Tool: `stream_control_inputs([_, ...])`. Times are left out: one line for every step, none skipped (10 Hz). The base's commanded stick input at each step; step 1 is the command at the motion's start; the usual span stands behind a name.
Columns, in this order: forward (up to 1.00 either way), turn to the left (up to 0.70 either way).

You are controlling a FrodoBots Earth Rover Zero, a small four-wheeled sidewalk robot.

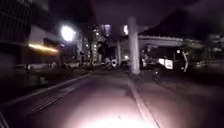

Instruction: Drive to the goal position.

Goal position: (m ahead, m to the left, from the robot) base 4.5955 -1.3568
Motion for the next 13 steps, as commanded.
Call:
stream_control_inputs([0.45, -0.05])
stream_control_inputs([0.45, 0.0])
stream_control_inputs([0.45, 0.0])
stream_control_inputs([0.45, 0.0])
stream_control_inputs([0.45, 0.0])
stream_control_inputs([0.45, 0.0])
stream_control_inputs([0.45, 0.0])
stream_control_inputs([0.45, 0.0])
stream_control_inputs([0.45, 0.0])
stream_control_inputs([0.45, 0.0])
stream_control_inputs([0.45, 0.0])
stream_control_inputs([0.45, 0.0])
stream_control_inputs([0.45, 0.0])
